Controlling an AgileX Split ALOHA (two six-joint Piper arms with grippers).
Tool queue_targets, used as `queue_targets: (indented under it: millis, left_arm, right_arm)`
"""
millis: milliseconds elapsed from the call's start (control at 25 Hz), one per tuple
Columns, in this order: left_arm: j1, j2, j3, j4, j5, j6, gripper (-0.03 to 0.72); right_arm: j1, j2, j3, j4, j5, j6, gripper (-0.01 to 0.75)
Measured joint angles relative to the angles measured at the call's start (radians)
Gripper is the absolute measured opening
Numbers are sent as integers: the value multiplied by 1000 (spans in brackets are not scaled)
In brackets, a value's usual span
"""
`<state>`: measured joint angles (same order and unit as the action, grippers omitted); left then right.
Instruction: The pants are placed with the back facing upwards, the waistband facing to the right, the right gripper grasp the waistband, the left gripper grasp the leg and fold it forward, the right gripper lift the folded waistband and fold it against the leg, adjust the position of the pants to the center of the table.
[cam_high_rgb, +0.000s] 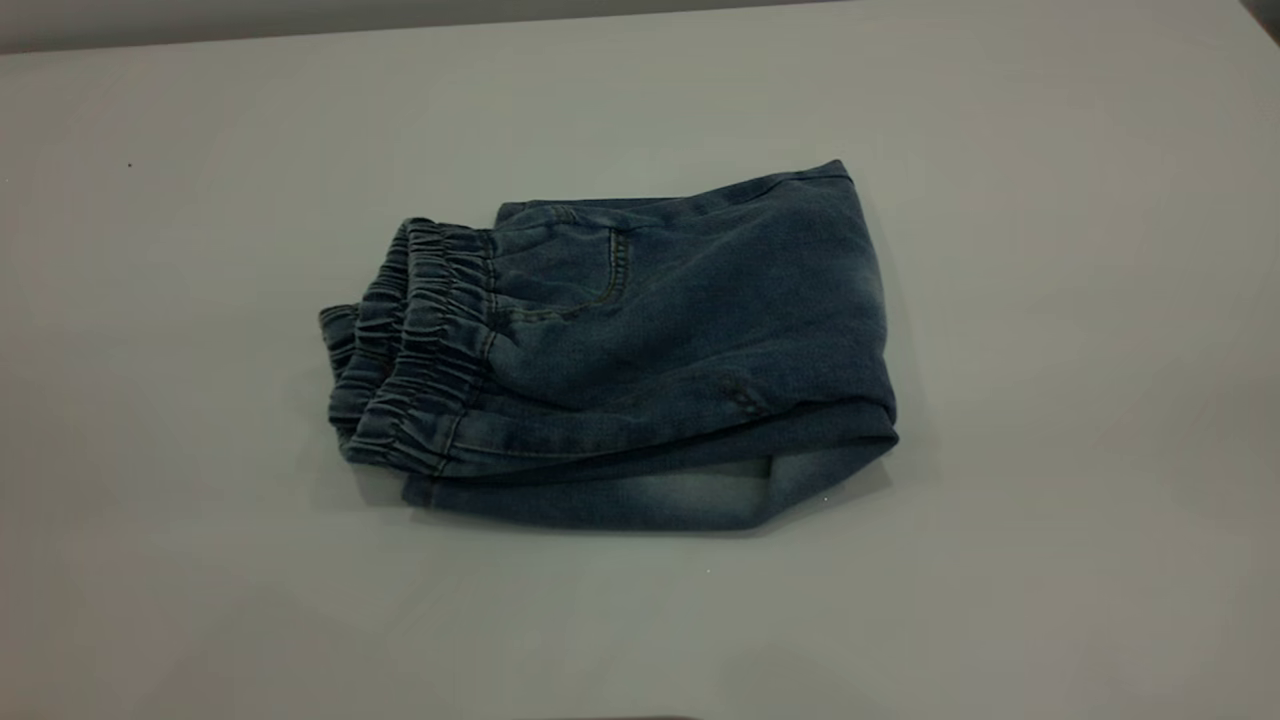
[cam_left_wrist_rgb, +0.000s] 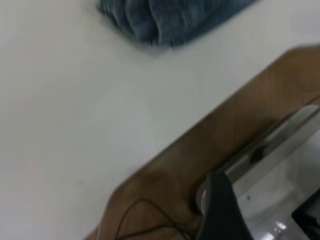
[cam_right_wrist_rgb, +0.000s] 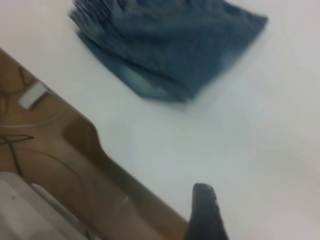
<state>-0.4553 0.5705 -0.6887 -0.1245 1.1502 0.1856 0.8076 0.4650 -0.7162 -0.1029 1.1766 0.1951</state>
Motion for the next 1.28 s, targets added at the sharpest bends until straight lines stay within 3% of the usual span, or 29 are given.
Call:
queue_targets:
  millis: [160, 440, 1120, 1280]
  left_arm:
    - [0, -80, 110, 0, -8, -73, 422]
    - [0, -179, 198, 1, -36, -105, 422]
    - [1, -196, 200, 1, -38, -106, 422]
    - [76, -196, 200, 1, -38, -106, 422]
  right_arm:
    - [0, -120, 132, -10, -3, 19, 435]
    - [0, -219, 236, 22, -45, 17, 435]
    - [0, -220, 243, 79, -48, -46, 435]
    - [-102, -220, 243, 87, -48, -55, 435]
